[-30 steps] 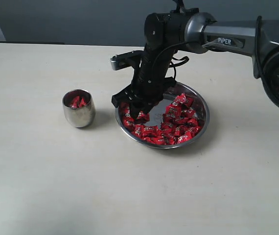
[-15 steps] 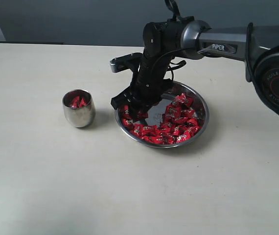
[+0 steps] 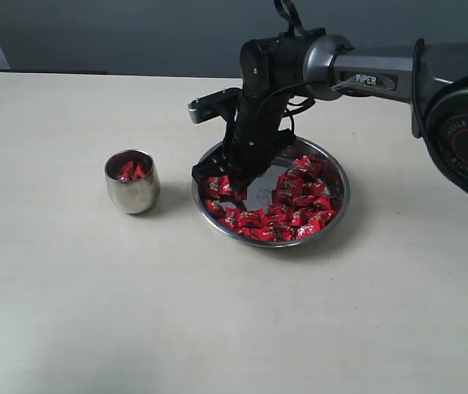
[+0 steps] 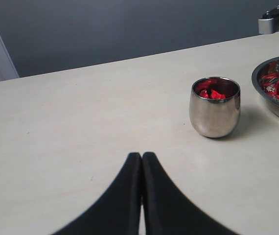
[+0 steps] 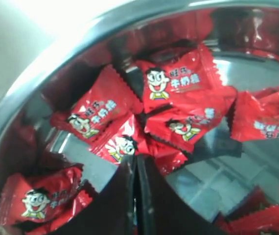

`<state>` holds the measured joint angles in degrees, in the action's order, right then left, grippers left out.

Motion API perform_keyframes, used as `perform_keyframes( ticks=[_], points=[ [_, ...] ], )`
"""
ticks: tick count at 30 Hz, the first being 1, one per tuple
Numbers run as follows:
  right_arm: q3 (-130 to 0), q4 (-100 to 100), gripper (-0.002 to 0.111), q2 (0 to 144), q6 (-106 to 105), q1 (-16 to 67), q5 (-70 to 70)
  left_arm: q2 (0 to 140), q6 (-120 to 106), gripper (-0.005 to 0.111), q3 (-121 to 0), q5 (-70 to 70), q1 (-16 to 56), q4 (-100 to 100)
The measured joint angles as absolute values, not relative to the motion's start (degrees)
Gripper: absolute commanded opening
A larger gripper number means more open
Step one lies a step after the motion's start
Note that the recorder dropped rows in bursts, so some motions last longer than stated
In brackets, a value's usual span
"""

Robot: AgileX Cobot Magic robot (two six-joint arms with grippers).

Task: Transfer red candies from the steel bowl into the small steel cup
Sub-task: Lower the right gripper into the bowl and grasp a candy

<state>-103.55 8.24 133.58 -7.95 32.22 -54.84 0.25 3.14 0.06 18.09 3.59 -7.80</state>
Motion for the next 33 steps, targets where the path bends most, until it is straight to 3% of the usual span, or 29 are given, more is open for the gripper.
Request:
perform_keyframes(
  ticks=[11,20,33],
  points=[
    [-103.55,6.81,0.0,130.19,-7.8,32.22,-54.75,0.25,3.14,0.0,0.06,18.09,3.59,-7.8],
    [-103.55,5.42,0.045,130.08,-11.5,32.22,-56.63,0.25,3.14,0.0,0.06,18.09,3.59,-7.8],
    [-103.55,7.58,0.045,132.72,-12.09,32.22,-54.31,0.25,3.14,0.0,0.06,18.09,3.59,-7.8]
  ],
)
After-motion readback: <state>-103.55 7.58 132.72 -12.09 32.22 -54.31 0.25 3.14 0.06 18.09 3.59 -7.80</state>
